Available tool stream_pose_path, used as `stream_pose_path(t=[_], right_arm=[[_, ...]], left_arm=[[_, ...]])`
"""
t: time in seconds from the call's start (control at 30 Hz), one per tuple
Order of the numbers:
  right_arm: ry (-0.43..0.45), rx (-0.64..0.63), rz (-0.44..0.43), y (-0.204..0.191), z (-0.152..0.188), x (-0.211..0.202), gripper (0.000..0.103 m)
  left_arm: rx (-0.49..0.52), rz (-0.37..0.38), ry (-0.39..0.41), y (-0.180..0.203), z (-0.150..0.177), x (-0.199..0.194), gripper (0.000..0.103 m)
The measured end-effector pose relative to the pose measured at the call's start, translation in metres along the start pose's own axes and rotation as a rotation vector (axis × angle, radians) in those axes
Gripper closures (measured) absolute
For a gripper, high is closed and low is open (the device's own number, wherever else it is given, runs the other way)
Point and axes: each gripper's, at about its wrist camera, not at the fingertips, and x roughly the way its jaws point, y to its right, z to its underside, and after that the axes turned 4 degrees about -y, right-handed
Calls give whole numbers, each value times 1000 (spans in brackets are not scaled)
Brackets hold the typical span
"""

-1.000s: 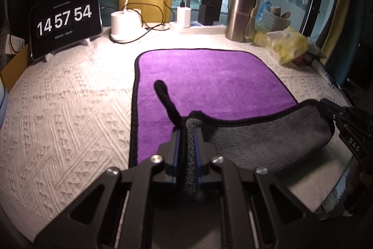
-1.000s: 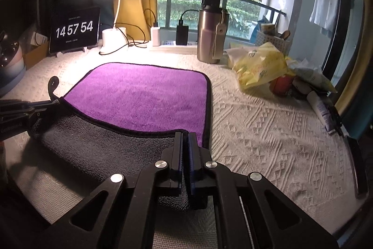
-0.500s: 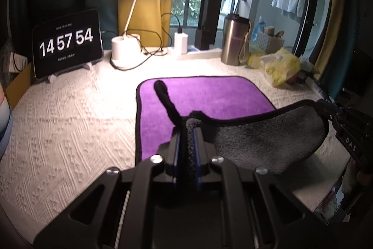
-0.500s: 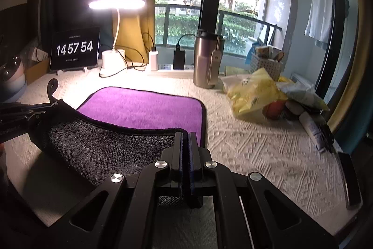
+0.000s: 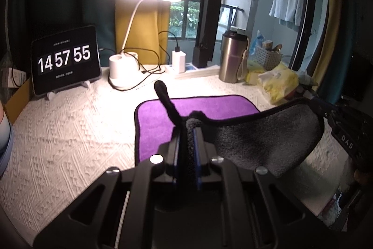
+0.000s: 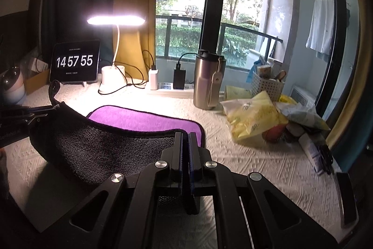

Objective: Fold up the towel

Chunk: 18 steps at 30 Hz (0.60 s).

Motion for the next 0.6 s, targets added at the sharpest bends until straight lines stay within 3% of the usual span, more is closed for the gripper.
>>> stream_pose_path(t=[0.6], right_arm=[[34, 7, 6, 15, -26, 28, 98]], left_arm=[[7, -28, 22, -5, -32, 24, 92]])
